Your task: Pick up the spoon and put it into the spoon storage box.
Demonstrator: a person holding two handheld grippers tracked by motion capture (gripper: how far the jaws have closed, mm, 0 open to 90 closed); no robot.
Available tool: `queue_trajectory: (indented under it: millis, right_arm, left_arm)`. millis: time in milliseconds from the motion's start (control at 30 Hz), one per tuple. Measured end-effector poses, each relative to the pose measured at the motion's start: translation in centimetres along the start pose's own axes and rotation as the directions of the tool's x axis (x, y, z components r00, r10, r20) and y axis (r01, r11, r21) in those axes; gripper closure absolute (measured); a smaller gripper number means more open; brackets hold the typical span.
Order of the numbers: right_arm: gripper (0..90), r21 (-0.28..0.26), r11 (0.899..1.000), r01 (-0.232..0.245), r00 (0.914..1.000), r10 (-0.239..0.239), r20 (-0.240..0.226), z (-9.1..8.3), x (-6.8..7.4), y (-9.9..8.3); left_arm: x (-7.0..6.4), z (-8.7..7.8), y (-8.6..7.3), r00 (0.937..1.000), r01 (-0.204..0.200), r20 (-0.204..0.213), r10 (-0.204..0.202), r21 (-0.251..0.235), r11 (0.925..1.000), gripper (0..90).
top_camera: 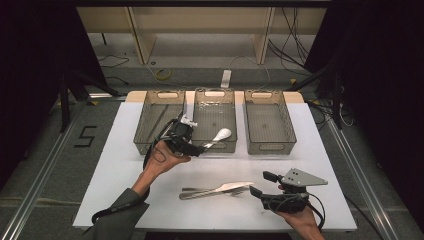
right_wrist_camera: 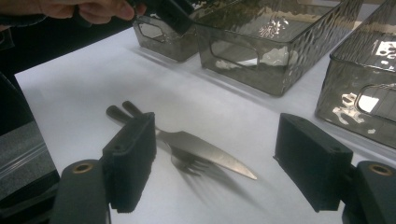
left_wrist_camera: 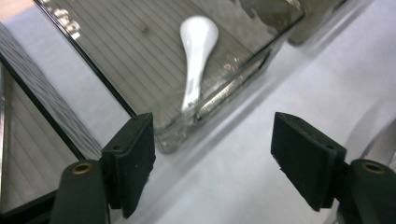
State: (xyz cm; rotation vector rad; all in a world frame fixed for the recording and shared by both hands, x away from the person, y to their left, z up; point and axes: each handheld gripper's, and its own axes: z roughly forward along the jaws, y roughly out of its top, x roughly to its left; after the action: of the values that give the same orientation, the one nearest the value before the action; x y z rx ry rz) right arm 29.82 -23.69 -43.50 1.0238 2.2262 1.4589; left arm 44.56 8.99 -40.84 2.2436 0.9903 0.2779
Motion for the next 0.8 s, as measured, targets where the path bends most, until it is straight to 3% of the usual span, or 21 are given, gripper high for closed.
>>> queue_trajectory:
  millis: [367,800]
  right_arm:
    - [30.0,-0.004,1.000,0.001,1.0000,-0.001,0.001,0.0,0.0,0.0]
    - [29.9,-0.003,1.000,-0.003,1.0000,0.003,-0.003,0.0,-0.1,0.0]
  left_arm:
    - [-0.3,-0.1,-2.5,1.0000,0.002,0.003,-0.002,0.024,0.9997,24.4]
    - [0.0,-0.6,-4.0,0.9995,0.027,0.012,-0.028,0.045,0.9986,19.8]
